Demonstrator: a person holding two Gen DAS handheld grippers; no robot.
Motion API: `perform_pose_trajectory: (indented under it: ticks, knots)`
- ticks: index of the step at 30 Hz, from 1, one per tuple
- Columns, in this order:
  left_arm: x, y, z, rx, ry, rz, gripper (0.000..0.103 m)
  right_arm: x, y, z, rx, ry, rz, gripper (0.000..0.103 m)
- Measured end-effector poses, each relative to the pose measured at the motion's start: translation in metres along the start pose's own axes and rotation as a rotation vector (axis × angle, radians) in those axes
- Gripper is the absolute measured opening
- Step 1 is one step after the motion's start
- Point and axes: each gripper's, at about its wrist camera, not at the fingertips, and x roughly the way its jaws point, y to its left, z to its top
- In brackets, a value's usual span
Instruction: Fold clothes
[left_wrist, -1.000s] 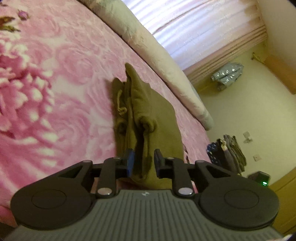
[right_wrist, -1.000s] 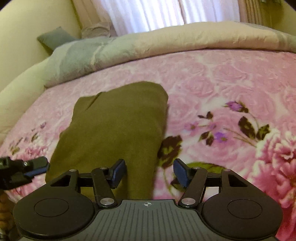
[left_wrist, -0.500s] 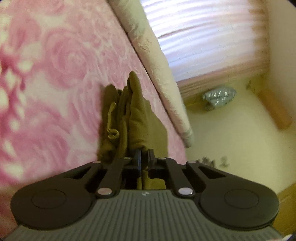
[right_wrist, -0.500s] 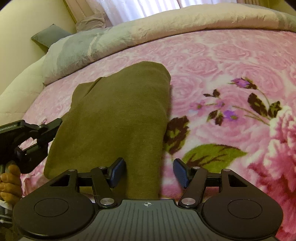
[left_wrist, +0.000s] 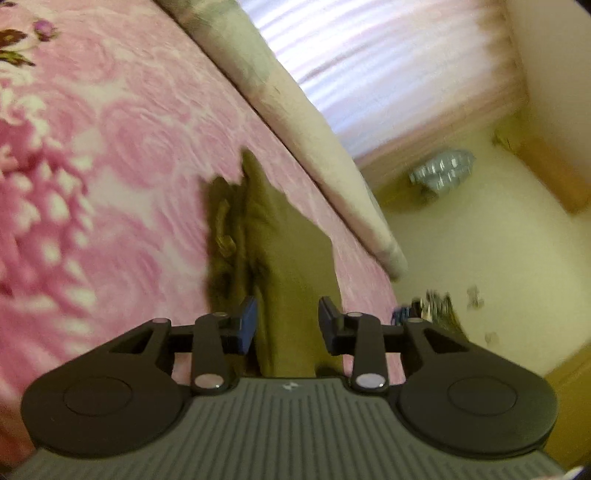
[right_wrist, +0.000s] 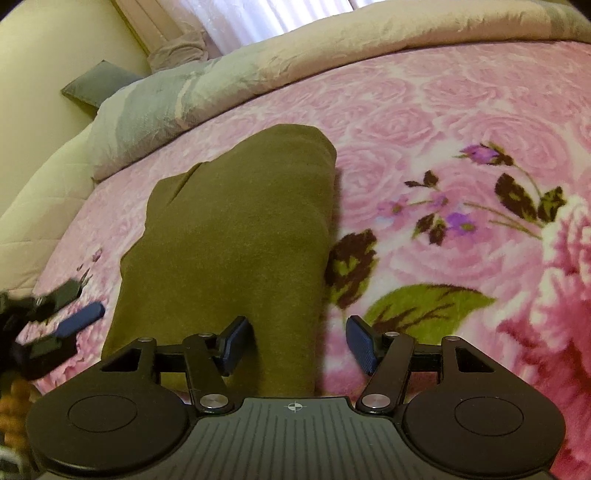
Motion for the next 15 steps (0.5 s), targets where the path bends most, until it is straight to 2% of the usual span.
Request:
perform_pose_trajectory:
  ticks: [1, 2, 3, 4, 7, 9, 12, 15]
  knots:
    - [0.004, -0.004, -0.004, 0.04, 0.013, 0.075, 0.024, 0.0, 0.0, 0.0, -0.002, 0.0, 0.0, 0.062]
    - [0.008, -0.009, -0.009, 0.085, 0.026, 0.172, 0.012, 0.0, 0.0, 0.0, -0.002, 0.0, 0.002, 0.062]
    - [0.011, -0.011, -0.012, 0.108, 0.024, 0.249, 0.014, 0.0, -0.001, 0.0, 0.005, 0.0, 0.005, 0.062]
    - [0.009, -0.012, -0.014, 0.1, 0.001, 0.279, 0.015, -0.003, -0.004, 0.001, 0.027, 0.0, 0.014, 0.062]
    - [-0.015, -0.02, -0.022, -0.005, -0.092, 0.226, 0.016, -0.013, -0.018, 0.001, 0.126, -0.004, 0.052, 0.062]
    - [-0.027, -0.029, -0.032, -0.069, -0.121, 0.152, 0.038, -0.022, -0.032, 0.0, 0.203, -0.003, 0.088, 0.062]
    - [-0.021, -0.035, -0.048, -0.207, -0.108, 0.03, 0.049, -0.029, -0.044, -0.001, 0.253, -0.007, 0.102, 0.062]
    - [0.008, -0.027, -0.065, -0.356, -0.082, 0.027, 0.051, -0.035, -0.054, -0.002, 0.29, -0.013, 0.109, 0.062]
